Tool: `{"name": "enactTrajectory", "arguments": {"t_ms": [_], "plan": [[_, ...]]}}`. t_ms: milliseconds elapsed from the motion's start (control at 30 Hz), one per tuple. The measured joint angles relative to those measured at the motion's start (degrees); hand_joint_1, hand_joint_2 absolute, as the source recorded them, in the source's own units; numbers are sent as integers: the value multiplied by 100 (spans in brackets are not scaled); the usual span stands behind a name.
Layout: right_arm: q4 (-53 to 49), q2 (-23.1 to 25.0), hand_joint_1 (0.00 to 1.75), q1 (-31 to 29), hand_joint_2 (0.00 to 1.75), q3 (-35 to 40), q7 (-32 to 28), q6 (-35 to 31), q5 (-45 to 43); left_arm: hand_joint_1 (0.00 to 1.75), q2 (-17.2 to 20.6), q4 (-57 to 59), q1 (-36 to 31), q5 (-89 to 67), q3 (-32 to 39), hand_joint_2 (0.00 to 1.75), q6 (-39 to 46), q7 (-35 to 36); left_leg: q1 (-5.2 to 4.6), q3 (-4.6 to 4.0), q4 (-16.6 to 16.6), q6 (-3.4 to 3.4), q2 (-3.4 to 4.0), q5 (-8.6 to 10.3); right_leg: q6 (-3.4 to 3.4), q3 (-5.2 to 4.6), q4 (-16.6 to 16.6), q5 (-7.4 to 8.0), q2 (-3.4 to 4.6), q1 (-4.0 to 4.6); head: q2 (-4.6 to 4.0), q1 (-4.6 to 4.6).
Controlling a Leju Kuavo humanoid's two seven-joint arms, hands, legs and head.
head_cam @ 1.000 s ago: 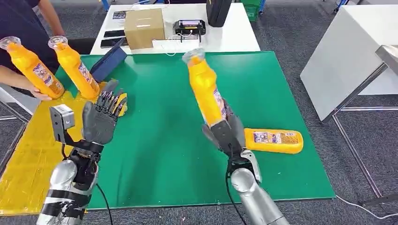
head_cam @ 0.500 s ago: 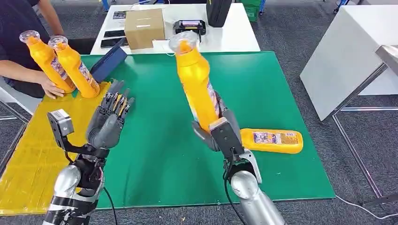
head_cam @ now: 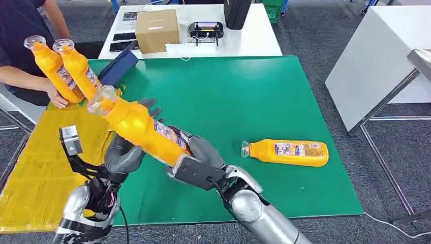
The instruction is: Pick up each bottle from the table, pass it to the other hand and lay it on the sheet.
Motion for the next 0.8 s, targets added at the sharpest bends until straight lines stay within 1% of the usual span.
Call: {"name": "enactTrajectory", "arguments": {"t_ms": [133, 233, 267, 800], "plan": [[4, -92, 175, -154, 175, 309, 2, 44, 0, 0, 59, 7, 13, 33, -39, 175, -39, 2, 0, 0, 0, 0, 0, 0, 0, -1, 0, 0, 0, 0, 0, 0], [13, -142, 175, -230, 175, 409, 17, 48, -4, 0, 98, 7, 19, 39, -61, 175, -52, 2, 0, -1, 0, 0, -1, 0, 0, -1, 0, 0, -1, 0, 0, 2], [15, -155, 175, -256, 175, 443, 20, 50, -4, 175, 109, 7, 21, 39, -68, 175, -57, 2, 0, -1, 0, 0, 0, 0, 0, -1, 0, 0, 0, 0, 0, 0], [105, -179, 175, -315, 175, 566, 50, 101, 0, 175, 135, 7, 85, 15, -48, 175, -72, -63, 0, 0, 0, 0, 0, 0, 0, -2, 0, 0, 0, 0, 0, 0]]}}
